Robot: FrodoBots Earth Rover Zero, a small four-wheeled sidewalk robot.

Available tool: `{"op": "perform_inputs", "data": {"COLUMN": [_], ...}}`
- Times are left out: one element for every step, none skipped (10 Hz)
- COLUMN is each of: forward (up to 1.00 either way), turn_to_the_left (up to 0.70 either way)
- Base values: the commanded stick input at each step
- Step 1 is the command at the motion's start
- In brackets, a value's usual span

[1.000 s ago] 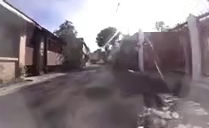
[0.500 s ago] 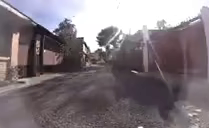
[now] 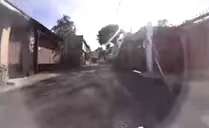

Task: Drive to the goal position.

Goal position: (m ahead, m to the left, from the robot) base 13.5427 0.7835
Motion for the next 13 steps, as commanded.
{"op": "perform_inputs", "data": {"forward": [1.0,1.0,1.0,1.0,1.0,1.0,1.0,1.0,1.0,1.0,1.0,1.0,1.0], "turn_to_the_left": [0.0,0.0,0.0,0.0,0.0,0.0,0.0,0.0,0.0,0.12,0.17,0.0,0.0]}}
